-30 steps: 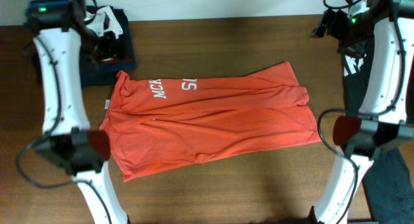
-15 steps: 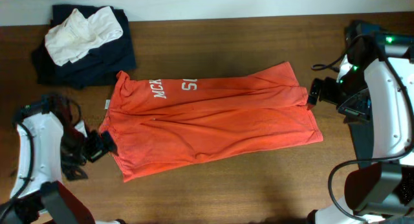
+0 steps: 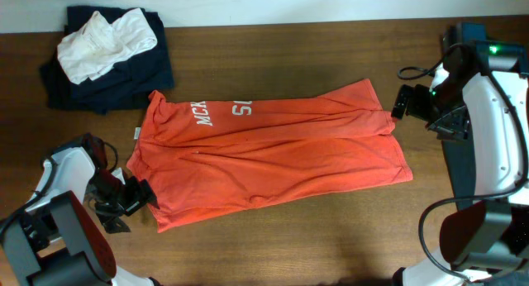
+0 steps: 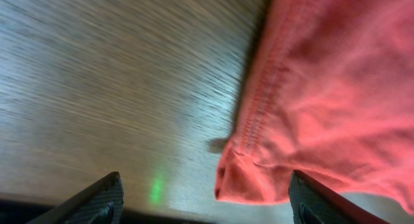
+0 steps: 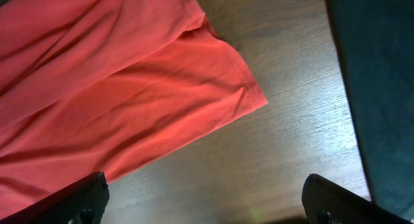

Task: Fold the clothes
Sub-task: 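Grasp the orange shirt's left and right side edges with both grippers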

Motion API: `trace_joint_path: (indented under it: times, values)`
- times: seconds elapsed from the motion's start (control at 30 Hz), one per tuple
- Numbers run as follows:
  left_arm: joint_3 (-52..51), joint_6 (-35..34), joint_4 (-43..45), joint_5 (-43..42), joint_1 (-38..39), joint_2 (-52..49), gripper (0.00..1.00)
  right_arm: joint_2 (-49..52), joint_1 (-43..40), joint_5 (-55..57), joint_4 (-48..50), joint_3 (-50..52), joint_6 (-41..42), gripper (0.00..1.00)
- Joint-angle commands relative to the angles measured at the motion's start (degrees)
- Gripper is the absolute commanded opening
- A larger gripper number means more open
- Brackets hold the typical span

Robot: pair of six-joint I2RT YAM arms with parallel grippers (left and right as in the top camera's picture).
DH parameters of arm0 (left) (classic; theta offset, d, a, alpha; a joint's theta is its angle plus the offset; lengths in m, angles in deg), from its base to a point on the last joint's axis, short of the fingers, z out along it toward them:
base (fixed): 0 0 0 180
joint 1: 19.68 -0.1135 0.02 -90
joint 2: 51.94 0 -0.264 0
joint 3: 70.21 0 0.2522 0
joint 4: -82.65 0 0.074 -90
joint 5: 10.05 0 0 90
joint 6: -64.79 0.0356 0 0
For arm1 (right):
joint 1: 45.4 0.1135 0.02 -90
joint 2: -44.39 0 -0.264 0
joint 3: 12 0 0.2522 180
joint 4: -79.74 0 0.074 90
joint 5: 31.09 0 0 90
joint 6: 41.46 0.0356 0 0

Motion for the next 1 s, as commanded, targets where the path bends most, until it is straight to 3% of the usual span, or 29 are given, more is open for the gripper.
trace_joint_path:
  times: [0.0, 0.23, 0.37, 0.43, 0.5, 0.53, 0.57, 0.6, 0.63, 0.67, 0.7, 0.77, 0.87, 0.97]
  values:
    - [-0.2, -2.2, 0.9, 2.4, -0.3, -0.3, 0.77, 1.8, -0.1, 3.3, 0.5, 0.2, 1.8, 0.99]
    - [-0.5, -2.0, -0.8, -1.9, -0.2, -0.7, 0.61, 4.0, -6.0, 4.4, 0.5, 0.3, 4.2, 0.99]
    - [-1.6, -2.3, -2.3, -0.5, -0.2, -3.6, 0.63, 4.0, -9.2, 4.3, -1.4, 0.3, 4.2, 0.99]
    - [-1.6, -2.7, -2.9, -0.8, -0.2, -6.3, 0.75, 4.0, -9.1, 4.3, -1.4, 0.4, 4.2, 0.99]
    - [-1.6, -2.7, -2.4, -1.0, -0.2, -8.4, 0.74, 4.0, -9.0, 4.3, -1.8, 0.5, 4.2, 0.98]
    - [-1.6, -2.7, -2.3, -1.0, -0.2, -8.5, 0.71, 4.0, -9.0, 4.2, -1.9, 0.5, 4.2, 0.99]
    - [-1.6, -2.7, -1.9, -1.0, -0.2, -8.5, 0.58, 4.0, -9.0, 4.3, -1.9, 0.5, 4.2, 0.99]
    - [-1.6, -2.7, -1.7, -1.0, -0.2, -8.5, 0.30, 4.0, -9.1, 4.3, -1.8, 0.7, 4.2, 0.99]
    - [-1.6, -2.7, -1.6, -1.0, -0.2, -8.5, 0.13, 4.0, -9.1, 4.3, -1.8, 1.3, 4.2, 0.99]
    - [-1.6, -2.7, -1.6, -1.0, -0.2, -8.5, 0.00, 4.0, -9.1, 4.2, -2.0, 2.5, 4.2, 0.79]
    - [-1.6, -2.7, -1.5, -1.0, -0.2, -8.5, 0.01, 4.0, -9.1, 4.2, -2.1, 3.9, 4.2, 0.75]
    - [-1.6, -2.7, -1.0, -1.2, -0.2, -8.5, 0.00, 4.0, -9.2, 1.1, 0.1, 8.8, 4.2, 0.83]
    - [-1.5, -2.7, -0.3, -2.7, -0.2, -8.5, 0.01, 4.0, -9.0, -7.3, 9.0, 19.3, 1.6, 0.83]
    - [-1.5, -2.7, -0.3, -2.7, -0.2, -8.5, 0.01, 4.0, -9.1, -7.4, 14.4, 26.9, 2.1, 0.83]
